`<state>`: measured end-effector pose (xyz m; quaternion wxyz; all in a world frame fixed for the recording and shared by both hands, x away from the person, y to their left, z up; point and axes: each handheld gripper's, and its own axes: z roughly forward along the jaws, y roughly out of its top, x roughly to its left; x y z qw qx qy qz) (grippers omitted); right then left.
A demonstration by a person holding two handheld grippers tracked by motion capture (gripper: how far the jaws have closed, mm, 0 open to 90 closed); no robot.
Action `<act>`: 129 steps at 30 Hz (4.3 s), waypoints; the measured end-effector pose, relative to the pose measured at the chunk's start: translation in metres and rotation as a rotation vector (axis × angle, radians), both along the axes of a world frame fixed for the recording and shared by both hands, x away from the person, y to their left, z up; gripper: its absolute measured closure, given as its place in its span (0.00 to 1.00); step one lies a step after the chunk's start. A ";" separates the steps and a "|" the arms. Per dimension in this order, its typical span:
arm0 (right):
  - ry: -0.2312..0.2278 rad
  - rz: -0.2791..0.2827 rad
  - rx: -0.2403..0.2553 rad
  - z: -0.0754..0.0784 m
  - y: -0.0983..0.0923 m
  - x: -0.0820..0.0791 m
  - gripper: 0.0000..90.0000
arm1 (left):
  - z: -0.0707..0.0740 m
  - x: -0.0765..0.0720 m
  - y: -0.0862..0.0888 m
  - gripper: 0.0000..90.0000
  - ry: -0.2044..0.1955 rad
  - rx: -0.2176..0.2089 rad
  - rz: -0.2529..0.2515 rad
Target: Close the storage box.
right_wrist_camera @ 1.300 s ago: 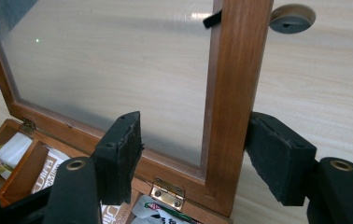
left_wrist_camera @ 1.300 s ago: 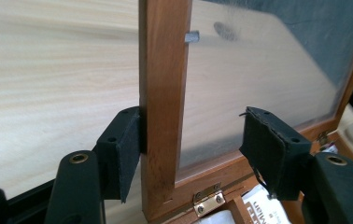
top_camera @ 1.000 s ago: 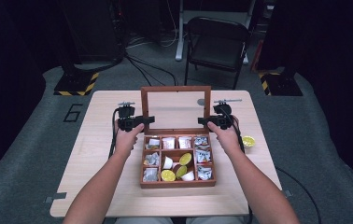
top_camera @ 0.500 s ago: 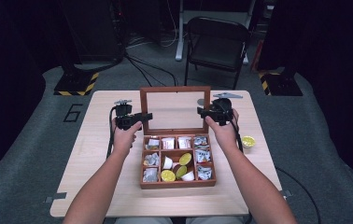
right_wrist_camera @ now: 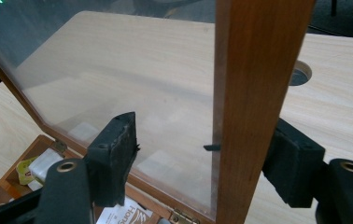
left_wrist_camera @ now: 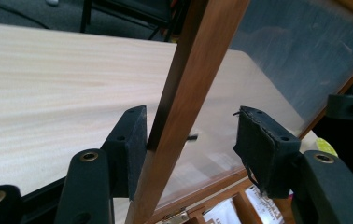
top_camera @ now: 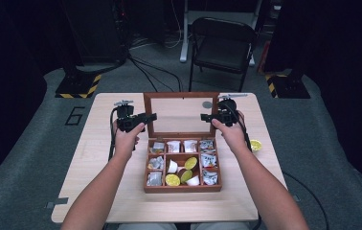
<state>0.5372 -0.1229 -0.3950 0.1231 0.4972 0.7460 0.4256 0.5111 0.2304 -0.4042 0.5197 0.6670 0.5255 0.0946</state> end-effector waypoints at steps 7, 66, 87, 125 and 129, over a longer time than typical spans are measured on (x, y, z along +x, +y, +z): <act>-0.017 0.022 -0.011 0.015 -0.002 -0.020 0.36 | 0.025 -0.019 0.003 0.48 -0.067 -0.008 -0.041; -0.130 0.145 -0.055 -0.037 -0.041 -0.183 0.52 | -0.040 -0.167 0.011 0.47 -0.127 0.144 -0.232; -0.079 0.177 -0.078 -0.072 -0.045 -0.196 0.51 | -0.070 -0.180 0.005 0.47 -0.084 0.212 -0.288; -0.039 0.236 -0.148 -0.081 -0.037 -0.206 0.52 | -0.079 -0.195 0.003 0.52 -0.015 0.263 -0.281; -0.032 0.232 -0.150 -0.082 -0.037 -0.208 0.52 | -0.081 -0.196 0.003 0.52 -0.004 0.265 -0.283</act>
